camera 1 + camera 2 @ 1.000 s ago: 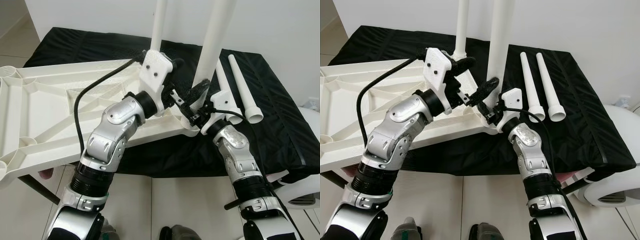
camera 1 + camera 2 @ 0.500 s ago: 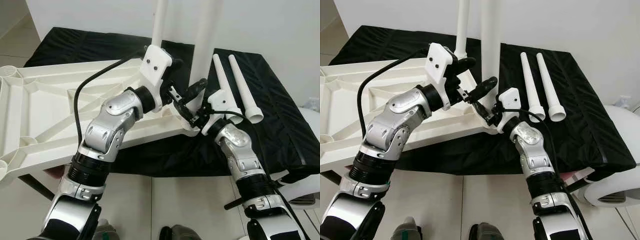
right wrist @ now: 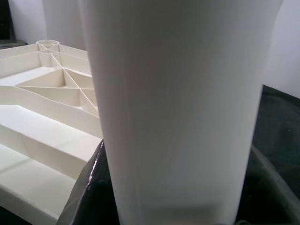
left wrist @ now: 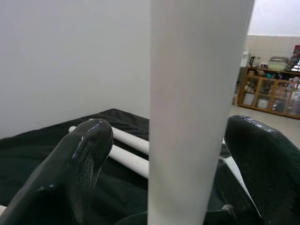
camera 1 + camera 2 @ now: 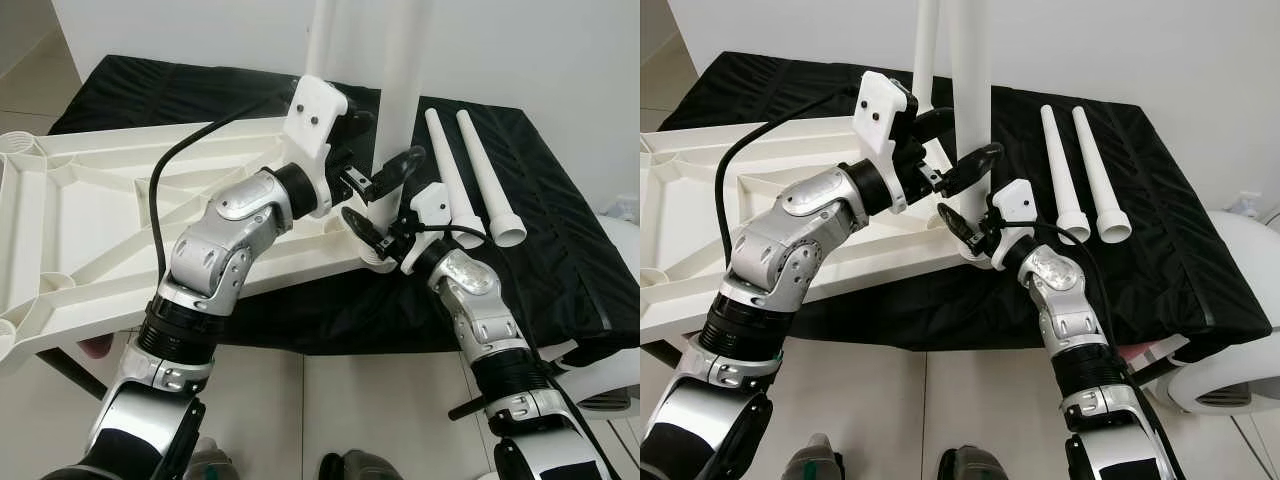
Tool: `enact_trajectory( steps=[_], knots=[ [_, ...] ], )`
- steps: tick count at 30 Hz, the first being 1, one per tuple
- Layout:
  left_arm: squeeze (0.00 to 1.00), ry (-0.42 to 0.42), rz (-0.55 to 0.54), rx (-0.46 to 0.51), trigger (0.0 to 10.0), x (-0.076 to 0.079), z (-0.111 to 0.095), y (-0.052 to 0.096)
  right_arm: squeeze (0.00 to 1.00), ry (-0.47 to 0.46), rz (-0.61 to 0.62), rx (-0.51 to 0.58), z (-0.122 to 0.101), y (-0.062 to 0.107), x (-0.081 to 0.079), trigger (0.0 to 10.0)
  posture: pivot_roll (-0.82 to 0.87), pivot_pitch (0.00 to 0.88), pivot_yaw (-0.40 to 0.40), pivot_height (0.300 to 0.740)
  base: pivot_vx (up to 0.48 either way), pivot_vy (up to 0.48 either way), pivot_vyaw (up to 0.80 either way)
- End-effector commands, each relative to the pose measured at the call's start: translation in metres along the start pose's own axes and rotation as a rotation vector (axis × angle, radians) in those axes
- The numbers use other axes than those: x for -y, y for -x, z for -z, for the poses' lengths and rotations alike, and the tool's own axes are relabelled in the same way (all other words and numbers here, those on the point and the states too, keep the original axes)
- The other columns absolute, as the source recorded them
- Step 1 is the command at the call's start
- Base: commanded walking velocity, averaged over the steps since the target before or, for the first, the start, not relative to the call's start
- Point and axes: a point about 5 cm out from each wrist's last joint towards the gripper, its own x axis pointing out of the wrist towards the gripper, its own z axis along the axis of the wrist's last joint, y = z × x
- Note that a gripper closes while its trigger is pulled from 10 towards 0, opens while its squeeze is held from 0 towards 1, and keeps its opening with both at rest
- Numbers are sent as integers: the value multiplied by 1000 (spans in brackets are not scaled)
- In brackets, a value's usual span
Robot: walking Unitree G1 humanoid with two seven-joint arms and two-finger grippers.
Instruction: Building children table
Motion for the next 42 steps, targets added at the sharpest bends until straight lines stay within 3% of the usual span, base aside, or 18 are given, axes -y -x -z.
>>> enact_trajectory(
  steps=[1, 21, 22, 23, 24, 25, 26, 42],
  knots=[
    [0, -12, 150, 8, 10000, 12, -6, -5, 0, 33, 0, -2, -2, 1, 5, 10000, 55, 0, -74, 740, 0, 0, 0],
    [0, 60, 174, 48, 10000, 19, -13, -14, 0, 67, -4, -16, -2, 3, 7, 10000, 39, 0, -68, 740, 0, 0, 0],
    [0, 71, 176, 53, 8510, 19, -13, -15, 0, 69, -3, -16, -2, 3, 7, 10000, 39, 0, -68, 740, 0, 0, 0],
    [0, 77, 172, 64, 4902, 19, -15, -15, 0, 70, -3, -16, -2, 3, 7, 10000, 39, 0, -68, 740, 0, 0, 0],
    [0, 77, 172, 64, 4902, 19, -15, -15, 0, 70, -3, -16, -2, 3, 7, 10000, 39, 0, -68, 740, 0, 0, 0],
    [0, 97, 166, 84, 3255, 18, -18, -17, 0, 71, -2, -16, -2, 3, 7, 10000, 39, 0, -66, 740, 0, 0, 0],
    [0, 113, 170, 102, 0, 18, -21, -17, 0, 71, -1, -16, -2, 3, 7, 10000, 40, 0, -64, 740, 0, 0, 0],
    [0, 104, 189, 120, 0, 18, -27, -14, 0, 63, 24, 0, -4, 2, 9, 10000, 47, 0, -63, 740, 0, 0, 0]
  ],
)
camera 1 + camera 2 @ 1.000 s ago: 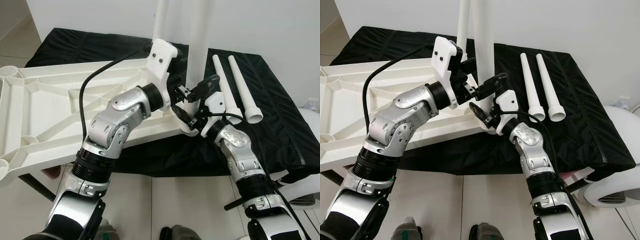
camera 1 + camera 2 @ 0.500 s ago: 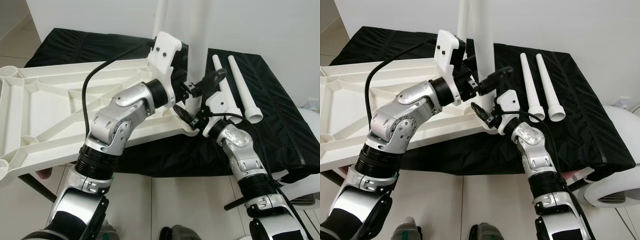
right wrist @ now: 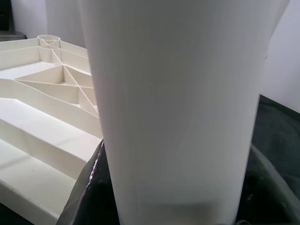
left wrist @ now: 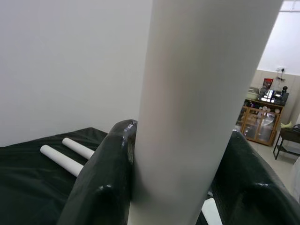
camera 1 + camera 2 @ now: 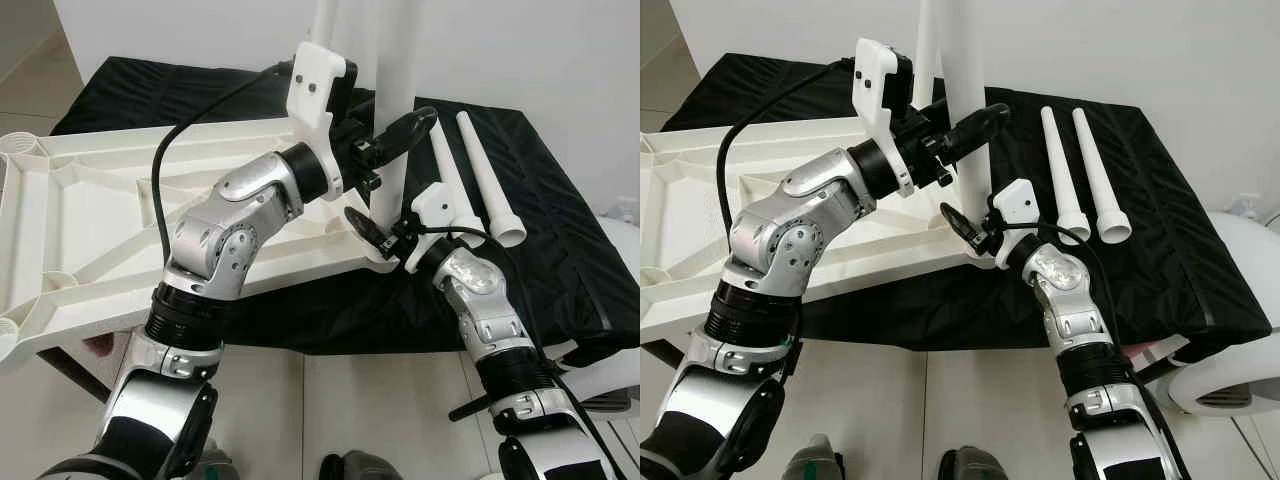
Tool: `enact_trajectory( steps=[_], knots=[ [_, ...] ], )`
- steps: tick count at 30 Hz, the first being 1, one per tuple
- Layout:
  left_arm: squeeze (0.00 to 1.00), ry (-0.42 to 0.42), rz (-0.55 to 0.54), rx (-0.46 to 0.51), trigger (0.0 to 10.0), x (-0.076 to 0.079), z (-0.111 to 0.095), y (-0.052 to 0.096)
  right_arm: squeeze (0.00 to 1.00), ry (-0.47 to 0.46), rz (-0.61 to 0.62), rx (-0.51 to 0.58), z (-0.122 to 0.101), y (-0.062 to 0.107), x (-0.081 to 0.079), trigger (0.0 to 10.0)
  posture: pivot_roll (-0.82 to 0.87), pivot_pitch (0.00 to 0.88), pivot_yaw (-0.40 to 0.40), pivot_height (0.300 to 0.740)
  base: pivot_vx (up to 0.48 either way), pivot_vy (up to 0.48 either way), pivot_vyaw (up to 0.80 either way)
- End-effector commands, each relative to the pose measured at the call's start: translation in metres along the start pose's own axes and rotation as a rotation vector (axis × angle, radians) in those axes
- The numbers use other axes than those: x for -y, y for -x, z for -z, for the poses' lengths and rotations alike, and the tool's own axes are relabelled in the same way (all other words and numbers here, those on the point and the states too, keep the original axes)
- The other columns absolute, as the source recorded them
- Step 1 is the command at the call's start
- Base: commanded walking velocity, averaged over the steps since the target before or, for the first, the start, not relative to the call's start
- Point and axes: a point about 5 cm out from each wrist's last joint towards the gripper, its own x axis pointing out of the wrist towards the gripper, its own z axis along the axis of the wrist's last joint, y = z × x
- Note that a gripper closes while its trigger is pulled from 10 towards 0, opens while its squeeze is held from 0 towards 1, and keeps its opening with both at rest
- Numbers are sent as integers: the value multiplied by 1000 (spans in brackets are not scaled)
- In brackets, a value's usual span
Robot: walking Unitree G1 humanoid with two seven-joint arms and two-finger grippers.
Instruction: Building children table
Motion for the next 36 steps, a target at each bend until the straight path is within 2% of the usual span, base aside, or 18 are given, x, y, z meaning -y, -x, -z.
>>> enact_trajectory(
  steps=[1, 3, 4, 5, 6, 8, 15, 17, 18, 20, 21, 24, 25, 36],
  knots=[
    [0, -3, 122, 16, 0, 15, -4, -6, 0, -1, 38, -2, -1, 0, 6, 10000, 47, 0, -63, 740, 0, 0, 0],
    [0, -14, 105, 9, 0, 13, -4, -6, 0, 0, 49, 1, -1, 0, 7, 10000, 47, 0, -63, 740, 0, 0, 0],
    [0, -32, 92, -3, 10000, 13, -2, -6, 35, -17, 62, 7, -2, 0, 8, 10000, 48, 0, -64, 740, 0, 0, 0],
    [0, -44, 84, -11, 10000, 12, -1, -6, 35, -29, 72, 11, -2, 0, 9, 10000, 48, 0, -64, 740, 0, 0, 0],
    [0, -53, 77, -18, 10000, 12, -1, -6, 1000, -37, 76, 17, -2, 0, 10, 10000, 49, 0, -65, 740, 0, 0, 0],
    [0, -60, 72, -22, 10000, 12, 0, -5, 1000, -57, 70, 24, -3, -1, 8, 10000, 49, 0, -65, 740, 0, 0, 0],
    [0, -99, 14, -23, 10000, 7, -1, -4, 1000, -25, 117, 23, -3, -1, 8, 10000, 50, 0, -64, 740, 0, 0, 0],
    [0, -130, -39, -18, 10000, 2, -4, -4, 1000, -19, 144, 19, -3, -1, 8, 10000, 50, 0, -64, 740, 0, 0, 0],
    [0, -140, -55, -17, 10000, 1, -4, -5, 804, -17, 153, 18, -3, -1, 8, 10000, 51, 0, -64, 740, 0, 0, 0],
    [0, -150, -70, -16, 10000, -1, -5, -5, 804, -20, 158, 16, -3, -1, 7, 10000, 51, 0, -64, 740, 0, 0, 0],
    [0, -160, -88, -12, 10000, -3, -6, -5, 0, -17, 166, 11, -3, -1, 6, 10000, 51, 0, -64, 740, 0, 0, 0],
    [0, -192, -150, -9, 10000, -9, -9, -4, 0, -10, 203, -9, 0, -2, 4, 10000, 51, 0, -66, 740, 0, 0, 0],
    [0, -216, -198, -4, 10000, -15, -12, -4, 0, 4, 267, -29, 2, -3, 3, 10000, 49, 0, -67, 740, 0, 0, 0],
    [0, -235, -275, 14, 10000, -20, -12, -5, 0, 3, 445, -68, 1, -14, -9, 10000, 46, 0, -71, 740, 0, 0, 0]
  ],
)
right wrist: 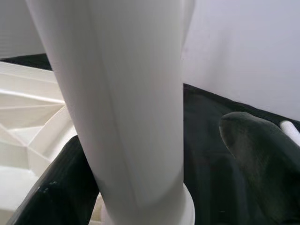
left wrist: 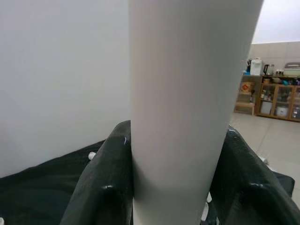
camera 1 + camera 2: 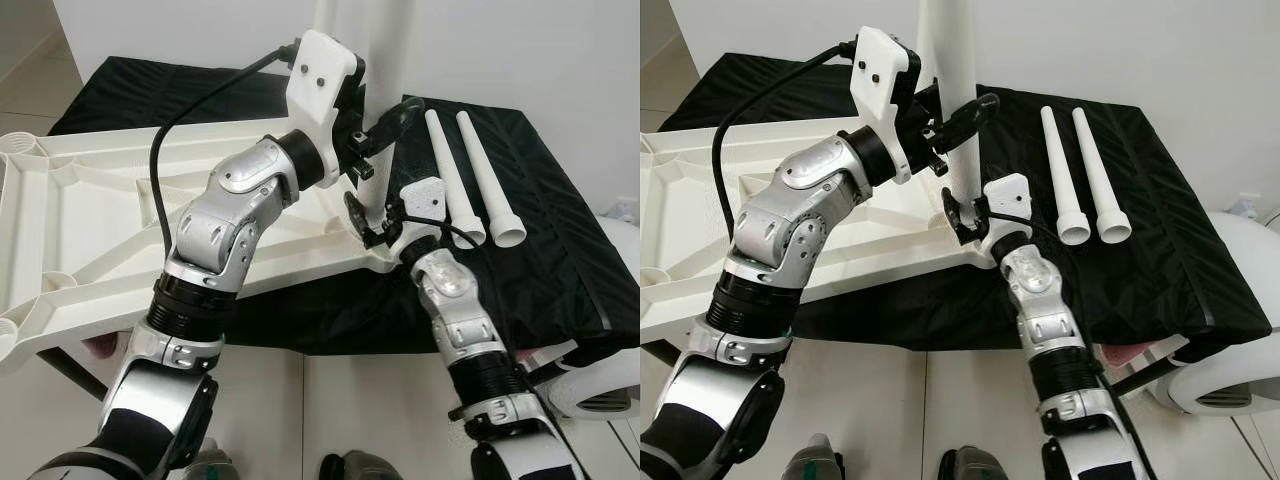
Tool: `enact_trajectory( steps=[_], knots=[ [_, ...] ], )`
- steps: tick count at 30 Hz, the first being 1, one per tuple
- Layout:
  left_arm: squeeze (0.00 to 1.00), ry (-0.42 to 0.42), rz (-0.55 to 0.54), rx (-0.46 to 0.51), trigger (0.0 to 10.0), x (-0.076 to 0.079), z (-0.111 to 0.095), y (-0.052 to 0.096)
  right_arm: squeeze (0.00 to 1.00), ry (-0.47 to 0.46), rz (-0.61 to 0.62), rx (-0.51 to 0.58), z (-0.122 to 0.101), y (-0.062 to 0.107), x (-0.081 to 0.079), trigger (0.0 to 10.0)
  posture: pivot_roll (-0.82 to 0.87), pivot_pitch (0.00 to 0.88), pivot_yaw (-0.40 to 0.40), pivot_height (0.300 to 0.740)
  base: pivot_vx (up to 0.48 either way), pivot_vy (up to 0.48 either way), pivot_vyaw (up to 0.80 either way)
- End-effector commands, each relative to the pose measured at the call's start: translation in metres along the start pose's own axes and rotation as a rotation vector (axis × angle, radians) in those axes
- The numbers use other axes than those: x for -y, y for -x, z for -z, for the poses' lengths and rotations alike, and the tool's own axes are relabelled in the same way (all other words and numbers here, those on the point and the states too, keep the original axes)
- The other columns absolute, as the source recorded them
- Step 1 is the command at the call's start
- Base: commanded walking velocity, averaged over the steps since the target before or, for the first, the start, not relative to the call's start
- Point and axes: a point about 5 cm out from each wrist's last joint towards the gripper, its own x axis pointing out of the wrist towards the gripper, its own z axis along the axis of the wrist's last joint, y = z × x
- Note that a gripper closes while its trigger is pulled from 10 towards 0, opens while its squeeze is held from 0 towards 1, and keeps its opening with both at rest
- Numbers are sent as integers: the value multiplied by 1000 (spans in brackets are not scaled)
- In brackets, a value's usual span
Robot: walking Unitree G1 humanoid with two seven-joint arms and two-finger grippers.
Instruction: Building children table
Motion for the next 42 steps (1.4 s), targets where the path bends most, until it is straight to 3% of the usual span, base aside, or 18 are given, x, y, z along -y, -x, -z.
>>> enact_trajectory(
  steps=[1, 9, 20, 39, 40, 41, 42],
  knots=[
    [0, -16, -153, 20, 10000, -7, -4, -3, 0, 17, 31, -21, 2, 2, 3, 10000, 46, 0, -71, 740, 0, 0, 0],
    [0, -21, -170, 21, 10000, -3, 0, -7, 0, 60, 130, -9, -4, -2, -8, 10000, 48, 0, -74, 740, 0, 0, 0],
    [0, -23, -173, 23, 10000, 1, 3, -10, 0, 66, 168, 12, -15, -1, -20, 10000, 47, 0, -74, 740, 0, 0, 0],
    [0, -35, -168, 35, 10000, 3, 1, -13, 0, 80, 349, -49, -14, 6, -12, 10000, 43, 0, -77, 740, 0, 0, 0],
    [0, -35, -166, 35, 10000, 3, 1, -13, 0, 78, 353, -50, -14, 6, -12, 8549, 42, 0, -77, 740, 0, 0, 0],
    [0, -34, -165, 35, 10000, 3, 1, -13, 0, 77, 356, -52, -15, 6, -12, 8549, 42, 0, -77, 740, 0, 0, 0],
    [0, -33, -164, 35, 10000, 4, 1, -13, 0, 82, 360, -48, -15, 6, -11, 9176, 43, 0, -78, 740, 0, 0, 0]
  ],
)
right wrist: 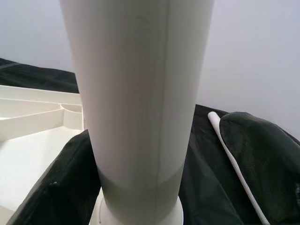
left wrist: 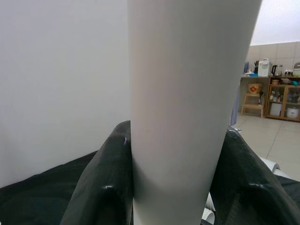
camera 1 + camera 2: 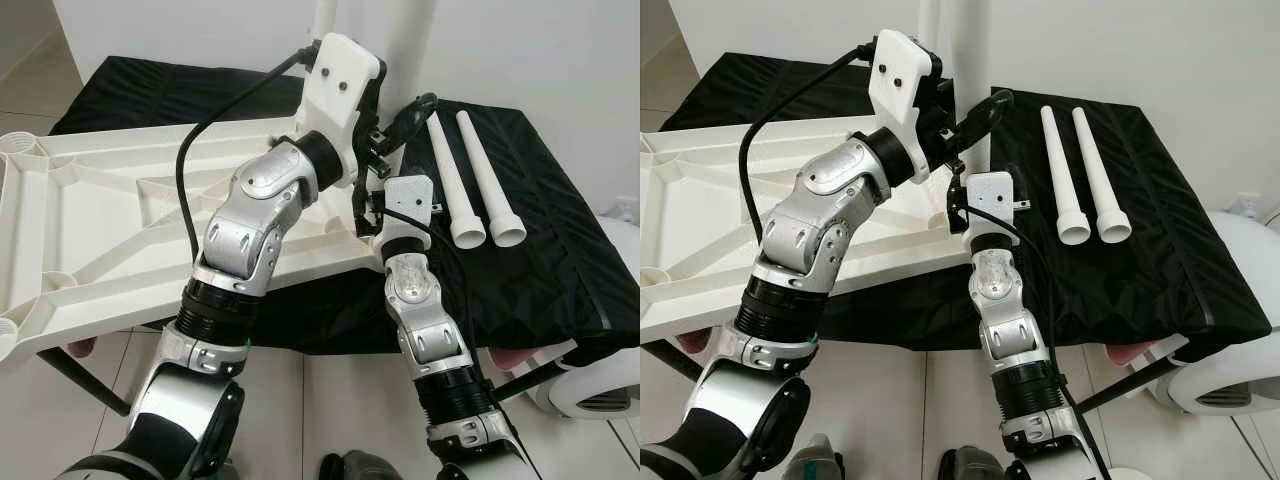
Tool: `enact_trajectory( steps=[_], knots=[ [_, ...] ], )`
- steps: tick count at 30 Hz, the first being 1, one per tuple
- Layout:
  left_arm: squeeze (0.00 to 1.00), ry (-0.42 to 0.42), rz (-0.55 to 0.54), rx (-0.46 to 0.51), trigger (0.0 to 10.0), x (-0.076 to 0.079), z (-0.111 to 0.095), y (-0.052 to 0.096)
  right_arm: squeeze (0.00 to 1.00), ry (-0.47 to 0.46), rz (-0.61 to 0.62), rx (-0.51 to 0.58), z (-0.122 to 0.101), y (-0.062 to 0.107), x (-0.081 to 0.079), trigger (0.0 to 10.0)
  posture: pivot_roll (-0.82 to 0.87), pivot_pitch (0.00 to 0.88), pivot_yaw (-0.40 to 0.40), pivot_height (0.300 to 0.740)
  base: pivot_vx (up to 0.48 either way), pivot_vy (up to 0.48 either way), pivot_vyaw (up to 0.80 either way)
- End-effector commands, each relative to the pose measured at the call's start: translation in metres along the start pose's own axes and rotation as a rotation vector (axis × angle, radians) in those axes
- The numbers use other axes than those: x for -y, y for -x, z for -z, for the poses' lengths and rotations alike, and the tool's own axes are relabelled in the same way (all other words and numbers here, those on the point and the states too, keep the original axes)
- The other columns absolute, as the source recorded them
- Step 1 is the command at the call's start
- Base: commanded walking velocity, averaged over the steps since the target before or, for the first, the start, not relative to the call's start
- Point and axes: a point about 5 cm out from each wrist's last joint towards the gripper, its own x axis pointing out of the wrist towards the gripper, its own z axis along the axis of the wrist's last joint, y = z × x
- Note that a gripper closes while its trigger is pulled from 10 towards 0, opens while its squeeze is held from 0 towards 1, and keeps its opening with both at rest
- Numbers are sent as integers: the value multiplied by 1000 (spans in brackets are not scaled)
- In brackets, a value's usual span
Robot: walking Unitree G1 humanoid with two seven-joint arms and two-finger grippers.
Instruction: Building children table
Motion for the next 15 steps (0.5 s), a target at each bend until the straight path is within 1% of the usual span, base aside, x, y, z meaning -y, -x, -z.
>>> enact_trajectory(
  steps=[1, 3, 5, 6, 7, 9, 10, 12, 13, 14, 15],
  knots=[
    [0, -1, -125, 11, 10000, -4, -1, -3, 0, 8, 30, -11, 2, 1, 5, 9176, 43, 0, -78, 740, 0, 0, 0],
    [0, -2, -124, 11, 10000, -4, -1, -3, 0, 5, 27, -9, 0, 1, 4, 8000, 43, 0, -78, 740, 0, 0, 0],
    [0, -2, -123, 11, 10000, -3, -1, -3, 0, 3, 28, -7, -1, 1, 4, 8039, 41, 0, -79, 740, 0, 0, 0],
    [0, -2, -123, 11, 10000, -3, -1, -3, 0, -4, 25, -6, -2, 1, 4, 7686, 41, 0, -79, 740, 0, 0, 0],
    [0, -2, -123, 11, 10000, -3, -1, -3, 0, -4, 25, -1, -3, 0, 3, 4627, 41, 0, -80, 740, 0, 0, 0],
    [0, -2, -122, 12, 10000, -3, -1, -3, 0, -6, 27, 2, -4, 0, 4, 4824, 41, 0, -80, 740, 0, 0, 0],
    [0, -3, -122, 12, 10000, -3, -1, -3, 0, -5, 27, 3, -4, 0, 4, 4588, 41, 0, -80, 740, 0, 0, 0],
    [0, -3, -122, 12, 10000, -3, -1, -3, 0, -4, 27, 3, -4, 0, 4, 4588, 41, 0, -80, 740, 0, 0, 0],
    [0, -2, -121, 13, 10000, -3, -1, -4, 0, -5, 28, 3, -4, 0, 4, 3373, 42, 0, -80, 740, 0, 0, 0],
    [0, -2, -120, 13, 10000, -3, -1, -4, 0, -4, 28, 3, -4, 0, 4, 0, 42, 0, -80, 740, 0, 0, 0],
    [0, -2, -120, 13, 10000, -3, -1, -4, 0, -4, 28, 3, -4, 0, 4, 0, 42, 0, -80, 740, 0, 0, 0]
  ],
)
